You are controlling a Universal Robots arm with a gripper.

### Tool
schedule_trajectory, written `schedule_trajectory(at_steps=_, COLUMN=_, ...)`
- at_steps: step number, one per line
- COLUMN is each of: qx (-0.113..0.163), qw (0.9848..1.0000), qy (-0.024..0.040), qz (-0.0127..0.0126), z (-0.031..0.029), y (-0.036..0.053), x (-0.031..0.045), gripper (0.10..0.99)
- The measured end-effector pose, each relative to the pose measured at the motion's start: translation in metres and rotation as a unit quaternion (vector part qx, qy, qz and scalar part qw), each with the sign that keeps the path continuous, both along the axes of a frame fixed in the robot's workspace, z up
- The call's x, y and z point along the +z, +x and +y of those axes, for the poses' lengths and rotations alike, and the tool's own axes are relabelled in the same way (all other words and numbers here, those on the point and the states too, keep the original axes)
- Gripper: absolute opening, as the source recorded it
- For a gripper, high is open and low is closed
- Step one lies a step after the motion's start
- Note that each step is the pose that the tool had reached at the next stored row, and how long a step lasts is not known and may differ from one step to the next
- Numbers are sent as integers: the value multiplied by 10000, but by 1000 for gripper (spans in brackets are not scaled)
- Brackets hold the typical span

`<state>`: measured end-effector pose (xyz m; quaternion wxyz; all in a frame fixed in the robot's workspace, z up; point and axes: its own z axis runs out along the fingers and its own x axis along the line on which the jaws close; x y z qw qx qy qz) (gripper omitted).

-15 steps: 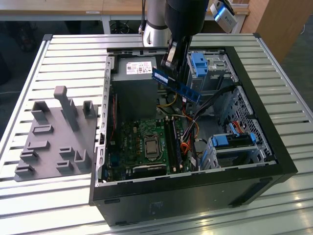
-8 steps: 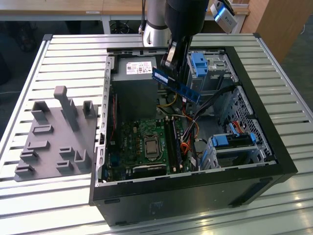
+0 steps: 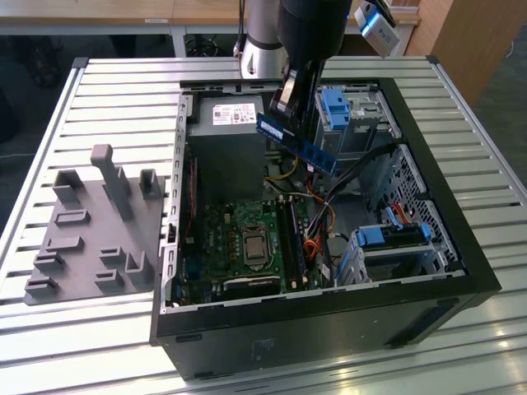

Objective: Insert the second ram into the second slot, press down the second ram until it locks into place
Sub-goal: 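Press down the second ram until it locks into place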

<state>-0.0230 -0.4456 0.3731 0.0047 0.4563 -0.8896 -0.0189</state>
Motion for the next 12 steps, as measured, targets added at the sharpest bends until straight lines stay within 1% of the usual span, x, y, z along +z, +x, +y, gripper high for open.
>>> schedule_trajectory(at_steps=12, qx=-208, qw=9998, qy=0, qz=0, z=0, y=0, x=0, gripper=137)
